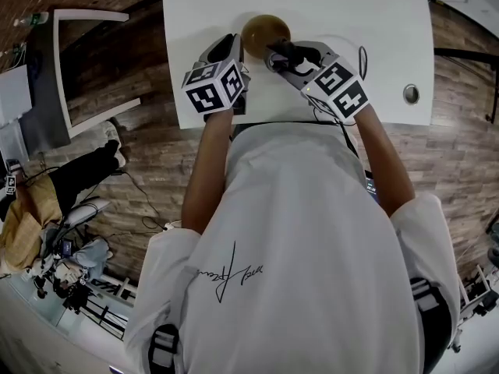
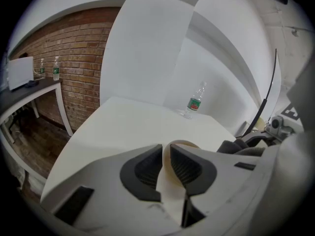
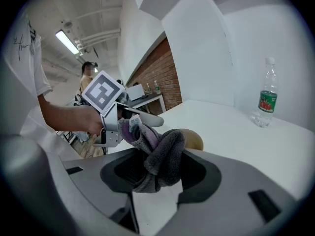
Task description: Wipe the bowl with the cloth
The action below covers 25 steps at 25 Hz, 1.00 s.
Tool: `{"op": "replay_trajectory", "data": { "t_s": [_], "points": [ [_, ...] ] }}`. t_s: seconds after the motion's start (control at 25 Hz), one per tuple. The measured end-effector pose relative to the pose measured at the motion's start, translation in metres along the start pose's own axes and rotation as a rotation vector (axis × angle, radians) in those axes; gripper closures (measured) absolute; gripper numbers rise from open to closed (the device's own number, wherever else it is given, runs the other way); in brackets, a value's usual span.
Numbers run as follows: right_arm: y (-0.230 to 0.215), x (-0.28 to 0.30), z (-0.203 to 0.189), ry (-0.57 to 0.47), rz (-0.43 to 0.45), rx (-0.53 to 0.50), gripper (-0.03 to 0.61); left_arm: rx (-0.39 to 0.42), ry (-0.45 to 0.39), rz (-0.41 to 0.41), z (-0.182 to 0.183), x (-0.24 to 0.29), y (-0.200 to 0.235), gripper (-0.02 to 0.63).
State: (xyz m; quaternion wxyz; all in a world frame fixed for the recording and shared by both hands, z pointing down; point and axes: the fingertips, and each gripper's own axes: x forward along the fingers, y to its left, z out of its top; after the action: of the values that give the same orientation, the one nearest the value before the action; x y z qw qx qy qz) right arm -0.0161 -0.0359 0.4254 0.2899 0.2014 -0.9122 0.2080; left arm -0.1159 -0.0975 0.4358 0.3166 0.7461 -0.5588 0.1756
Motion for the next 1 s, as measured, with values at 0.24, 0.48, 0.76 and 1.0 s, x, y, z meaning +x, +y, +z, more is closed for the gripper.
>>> {"op": "replay_trajectory", "data": {
  "t_s": [0.24,0.48,0.76,1.0],
  "points": [
    [0.000,-0.013,0.009,-0.032,-0.004,0.020,0.394,0.027,-0.062,-0.065,0.014,-0.023,-0.020,0.549],
    [0.002,-0.028,0.022,-0.070,-0.018,-0.003,0.394,0.051,-0.141,-0.118,0.023,-0.041,-0.036,0.565],
    [0.008,-0.059,0.042,-0.170,-0.076,0.009,0.394,0.006,-0.198,-0.142,0.026,-0.068,-0.047,0.591],
    [0.020,-0.079,0.049,-0.192,-0.096,0.025,0.394,-0.027,-0.254,-0.144,0.034,-0.089,-0.047,0.620]
  ]
}}
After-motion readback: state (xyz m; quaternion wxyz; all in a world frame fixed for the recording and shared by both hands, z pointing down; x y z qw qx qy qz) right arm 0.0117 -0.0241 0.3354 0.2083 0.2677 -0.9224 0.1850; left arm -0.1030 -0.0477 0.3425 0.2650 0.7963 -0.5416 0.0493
